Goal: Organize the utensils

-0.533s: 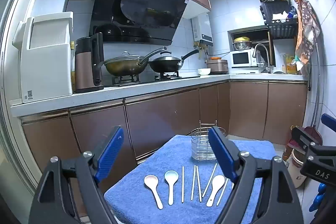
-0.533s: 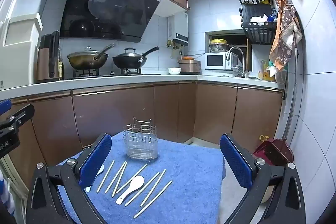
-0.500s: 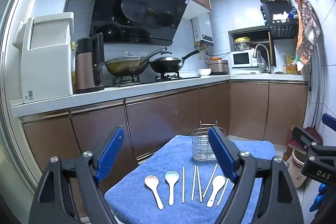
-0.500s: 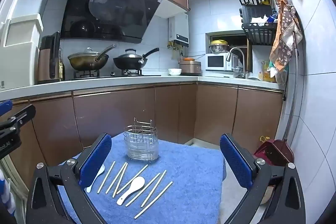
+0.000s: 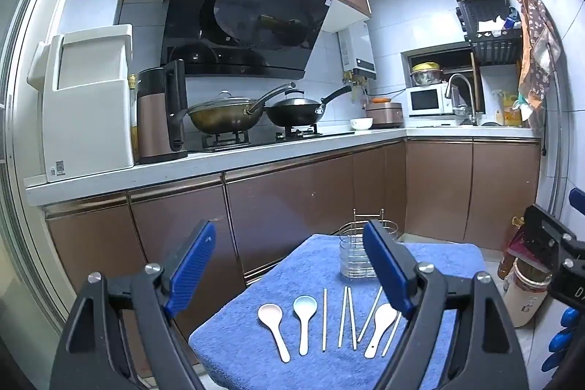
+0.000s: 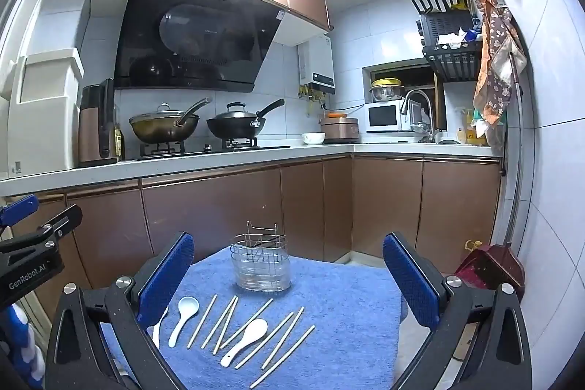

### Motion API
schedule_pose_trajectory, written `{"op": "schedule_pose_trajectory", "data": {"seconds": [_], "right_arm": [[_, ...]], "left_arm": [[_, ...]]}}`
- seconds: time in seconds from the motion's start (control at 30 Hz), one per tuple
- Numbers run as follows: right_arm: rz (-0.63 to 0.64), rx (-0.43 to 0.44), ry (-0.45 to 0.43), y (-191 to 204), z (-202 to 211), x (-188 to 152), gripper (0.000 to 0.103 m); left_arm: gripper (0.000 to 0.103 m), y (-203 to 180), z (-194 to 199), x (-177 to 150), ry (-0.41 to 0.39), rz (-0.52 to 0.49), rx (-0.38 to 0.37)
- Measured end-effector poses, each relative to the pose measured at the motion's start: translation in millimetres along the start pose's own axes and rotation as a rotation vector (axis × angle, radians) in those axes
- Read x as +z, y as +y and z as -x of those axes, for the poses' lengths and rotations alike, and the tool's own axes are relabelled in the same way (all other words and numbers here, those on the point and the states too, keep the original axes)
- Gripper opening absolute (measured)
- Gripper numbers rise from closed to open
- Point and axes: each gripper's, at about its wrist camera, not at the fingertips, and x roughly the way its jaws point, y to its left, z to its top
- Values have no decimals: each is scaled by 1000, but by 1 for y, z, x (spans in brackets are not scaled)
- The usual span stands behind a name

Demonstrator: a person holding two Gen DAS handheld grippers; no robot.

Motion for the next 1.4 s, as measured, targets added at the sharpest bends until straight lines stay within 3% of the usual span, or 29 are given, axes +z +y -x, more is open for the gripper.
{"op": "schedule_pose_trajectory", "data": {"seconds": [0.8,1.17,1.27,1.33,1.4], "right_arm": [[-30,7,113,-9,-24,-16,103],[-63,13,213,-21,-56,-24,103],[-71,8,256,-25,-72,-30,103],[-76,4,295,-29,-86,-36,98],[-103,17,357,-35,-103,-44,85]], "left_arm": [[82,1,-14,-5,25,-6,76],[82,35,-42,0,83,78,11],[82,39,-64,-6,145,97,-12],[82,38,-79,-13,194,102,-49],[82,34,-102,-23,273,112,-117]]}}
